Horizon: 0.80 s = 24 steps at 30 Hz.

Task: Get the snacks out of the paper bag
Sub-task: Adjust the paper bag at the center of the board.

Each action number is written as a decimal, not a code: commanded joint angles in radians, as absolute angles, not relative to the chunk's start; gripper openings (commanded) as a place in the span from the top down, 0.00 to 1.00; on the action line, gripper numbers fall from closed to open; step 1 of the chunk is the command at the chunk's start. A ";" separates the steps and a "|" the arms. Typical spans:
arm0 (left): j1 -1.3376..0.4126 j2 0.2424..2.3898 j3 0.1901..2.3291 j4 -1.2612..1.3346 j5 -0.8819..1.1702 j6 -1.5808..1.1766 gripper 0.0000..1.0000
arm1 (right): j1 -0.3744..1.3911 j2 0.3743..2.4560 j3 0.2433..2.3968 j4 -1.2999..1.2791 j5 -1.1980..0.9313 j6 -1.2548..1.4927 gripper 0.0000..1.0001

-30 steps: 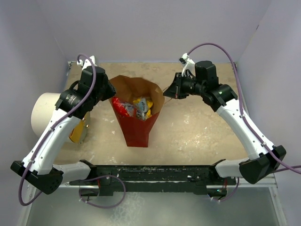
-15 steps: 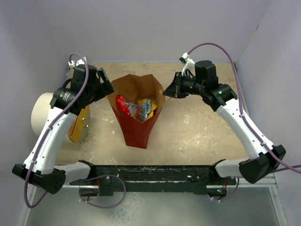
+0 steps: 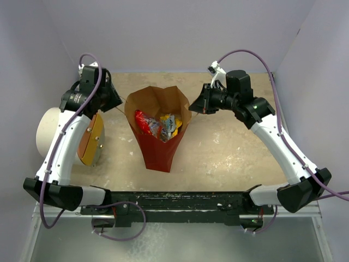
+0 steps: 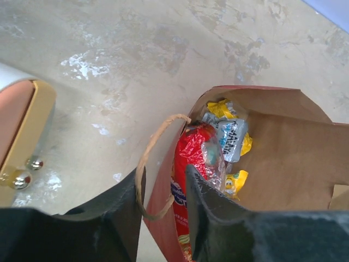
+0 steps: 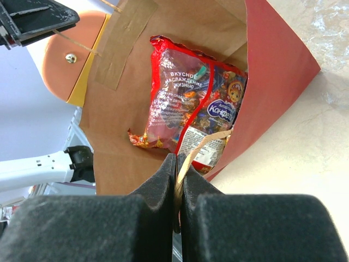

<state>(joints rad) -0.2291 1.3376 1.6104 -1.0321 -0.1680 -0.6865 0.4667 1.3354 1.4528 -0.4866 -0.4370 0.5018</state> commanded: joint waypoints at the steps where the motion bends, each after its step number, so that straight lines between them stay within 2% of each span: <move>1: -0.214 1.337 1.579 -0.908 -0.089 -0.627 0.63 | 0.468 1.319 1.487 -0.461 -0.437 0.483 0.95; 3: -0.212 1.353 1.587 -0.911 -0.103 -0.607 0.65 | 0.468 1.318 1.486 -0.461 -0.437 0.482 0.95; 4: -0.212 1.359 1.591 -0.911 -0.109 -0.596 0.70 | 0.468 1.317 1.484 -0.462 -0.437 0.481 0.95; 6: -0.210 1.363 1.604 -0.907 -0.126 -0.567 0.96 | 0.468 1.316 1.481 -0.463 -0.437 0.479 0.95; 7: -0.210 1.359 1.616 -0.908 -0.145 -0.550 1.00 | 0.467 1.316 1.479 -0.465 -0.437 0.479 0.95; 12: -0.206 1.328 1.688 -0.891 -0.215 -0.508 1.00 | 0.468 1.327 1.491 -0.468 -0.429 0.434 0.95; 17: -0.204 1.298 1.748 -0.787 -0.181 -0.495 1.00 | 0.487 1.341 1.518 -0.440 -0.394 0.446 0.97; 24: -0.203 1.311 1.762 -0.642 0.053 -0.449 1.00 | 0.558 1.375 1.495 -0.393 -0.432 0.482 0.97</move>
